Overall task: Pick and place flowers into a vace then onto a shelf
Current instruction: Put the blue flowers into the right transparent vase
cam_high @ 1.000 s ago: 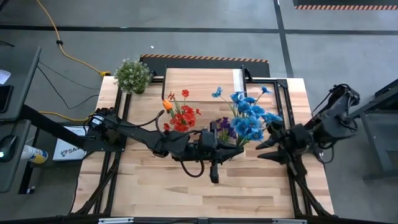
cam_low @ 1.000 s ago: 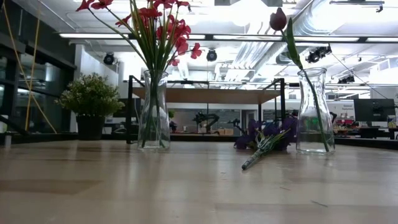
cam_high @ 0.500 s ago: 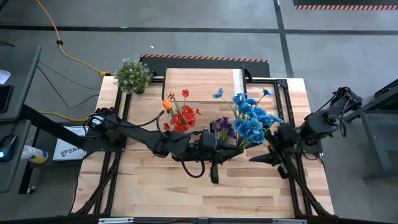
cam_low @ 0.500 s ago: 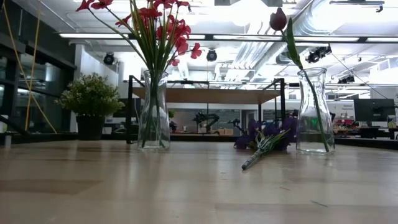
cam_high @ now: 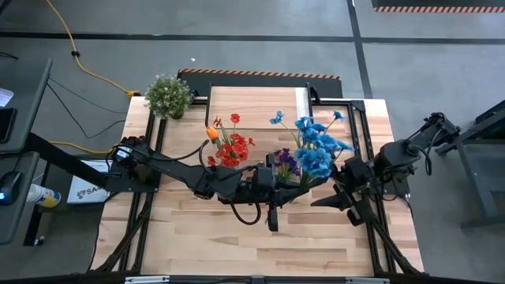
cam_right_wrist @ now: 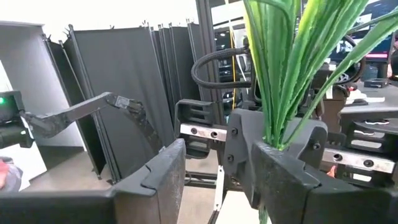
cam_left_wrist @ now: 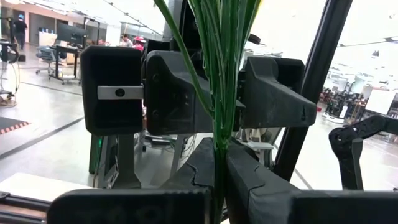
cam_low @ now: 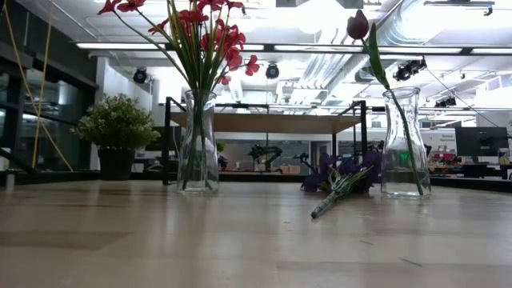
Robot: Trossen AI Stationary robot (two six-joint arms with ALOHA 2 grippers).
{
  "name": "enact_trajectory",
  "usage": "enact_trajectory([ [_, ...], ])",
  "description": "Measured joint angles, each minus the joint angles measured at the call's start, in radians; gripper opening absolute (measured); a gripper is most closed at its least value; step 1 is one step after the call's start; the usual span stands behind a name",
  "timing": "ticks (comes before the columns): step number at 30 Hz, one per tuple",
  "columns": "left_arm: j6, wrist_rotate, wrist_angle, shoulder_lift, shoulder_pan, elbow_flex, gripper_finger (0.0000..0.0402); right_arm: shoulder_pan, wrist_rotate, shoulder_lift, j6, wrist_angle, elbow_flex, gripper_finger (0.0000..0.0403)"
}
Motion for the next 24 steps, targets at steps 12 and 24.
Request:
enact_trajectory([
  [12, -0.015, -0.016, -0.016, 0.0, 0.0, 0.0, 0.0045, -0.022, -0.037, 0.005, 0.023, 0.007, 0.0, 0.0174],
  [24, 0.003, -0.052, -0.045, -0.004, -0.002, 0.0, 0.0045, -0.019, -0.034, -0.029, 0.026, -0.094, 0.0, 0.0174],
])
